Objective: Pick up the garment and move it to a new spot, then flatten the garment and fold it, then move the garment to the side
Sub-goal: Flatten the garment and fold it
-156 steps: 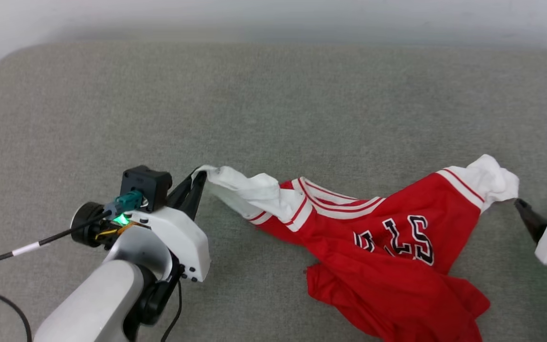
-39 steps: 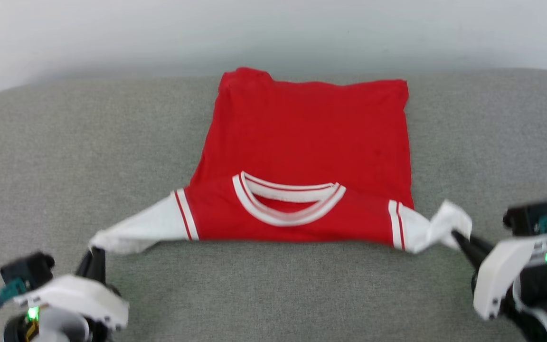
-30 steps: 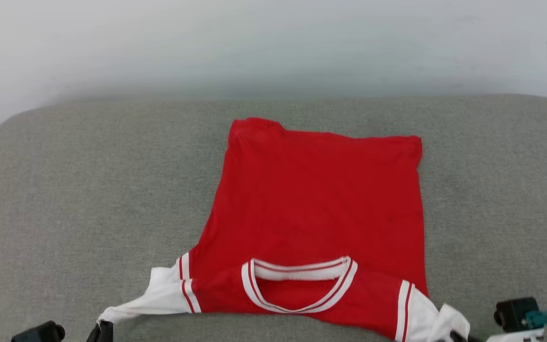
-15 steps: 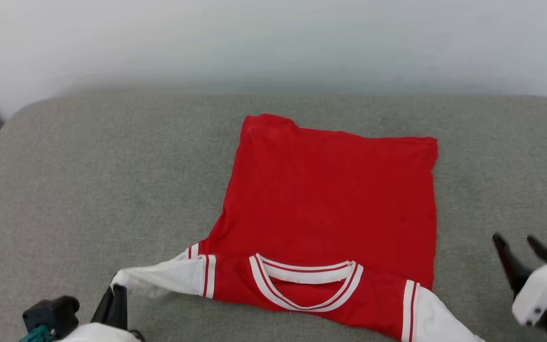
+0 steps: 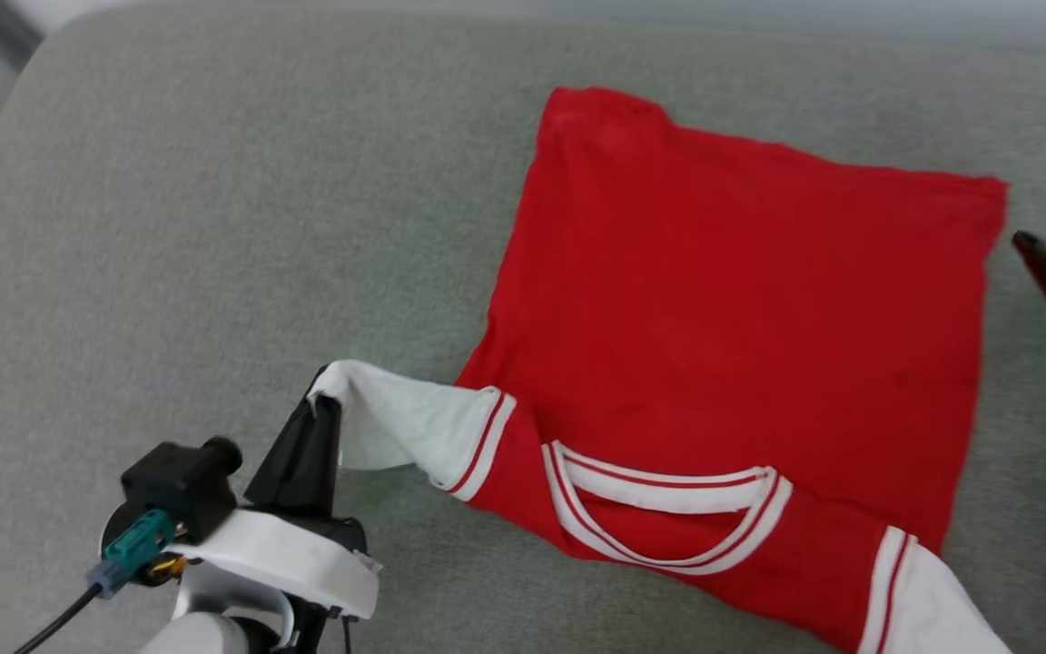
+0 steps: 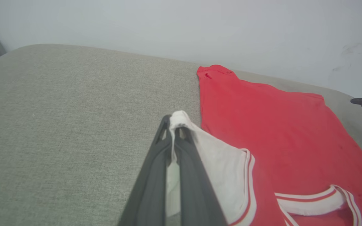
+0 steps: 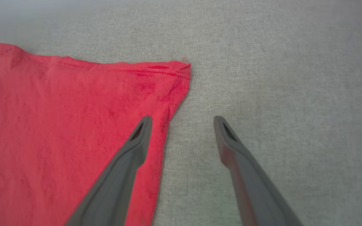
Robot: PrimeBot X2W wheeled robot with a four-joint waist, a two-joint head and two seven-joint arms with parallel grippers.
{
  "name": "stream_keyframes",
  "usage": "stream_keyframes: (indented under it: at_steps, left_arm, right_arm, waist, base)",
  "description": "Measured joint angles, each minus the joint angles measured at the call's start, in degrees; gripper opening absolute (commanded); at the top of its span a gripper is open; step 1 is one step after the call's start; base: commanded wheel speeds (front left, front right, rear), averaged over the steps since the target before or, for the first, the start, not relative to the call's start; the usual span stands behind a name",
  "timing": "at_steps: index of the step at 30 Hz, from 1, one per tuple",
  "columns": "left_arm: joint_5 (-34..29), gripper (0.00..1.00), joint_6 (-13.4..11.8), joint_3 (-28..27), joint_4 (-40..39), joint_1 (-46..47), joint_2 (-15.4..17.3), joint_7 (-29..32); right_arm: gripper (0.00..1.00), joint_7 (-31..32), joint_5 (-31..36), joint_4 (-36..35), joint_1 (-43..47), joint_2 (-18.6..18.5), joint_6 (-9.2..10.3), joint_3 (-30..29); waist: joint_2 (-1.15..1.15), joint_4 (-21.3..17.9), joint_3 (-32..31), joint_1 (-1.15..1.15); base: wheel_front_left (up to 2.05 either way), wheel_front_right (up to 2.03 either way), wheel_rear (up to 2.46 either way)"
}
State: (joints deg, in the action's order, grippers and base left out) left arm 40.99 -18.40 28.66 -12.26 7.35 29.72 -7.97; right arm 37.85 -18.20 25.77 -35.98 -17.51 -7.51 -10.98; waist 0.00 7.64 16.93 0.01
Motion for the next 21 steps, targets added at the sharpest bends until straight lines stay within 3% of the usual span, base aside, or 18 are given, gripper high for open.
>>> stream_keyframes:
  at_steps: [7,15,16,17,18,21]
  left_arm:
    - [-1.8,0.00,1.8,2.0,0.5,5.1,-2.0,-0.8]
    - [-1.6,0.00,3.2,2.3,3.5,7.0,-3.4,-2.1]
    - [-1.5,0.00,3.3,2.3,3.9,7.0,-3.5,-2.2]
    - [-1.5,0.00,3.3,2.4,4.3,7.1,-3.5,-2.3]
    - [-1.4,0.00,3.4,2.4,4.5,7.1,-3.5,-2.3]
    - [-1.4,0.00,3.8,2.5,5.2,7.1,-3.4,-2.2]
  right_arm:
    - [1.00,6.1,4.1,6.7,-9.9,-2.4,0.00,0.1]
    - [1.00,11.3,4.5,12.0,-14.7,-2.4,-0.02,-2.9]
    - [0.53,12.2,4.5,12.7,-15.1,-2.3,-0.03,-3.6]
    - [0.30,13.1,4.5,13.1,-15.3,-2.2,-0.03,-3.8]
    - [0.00,13.2,4.5,13.2,-15.4,-2.1,-0.03,-4.1]
    - [0.00,13.2,4.7,13.5,-15.1,-1.9,0.00,-4.1]
  waist:
    - [0.00,4.7,6.9,0.00]
    - [0.00,6.8,10.6,-0.01]
    - [0.00,6.8,10.5,-0.01]
    - [0.00,6.8,10.3,-0.01]
    - [0.00,6.7,10.1,-0.01]
    - [0.00,6.7,9.5,-0.01]
  base:
    - [0.00,0.00,0.00]
    - [0.00,0.00,0.00]
    - [0.00,0.00,0.00]
    - [0.00,0.00,0.00]
    - [0.00,0.00,0.00]
    - [0.00,0.00,0.00]
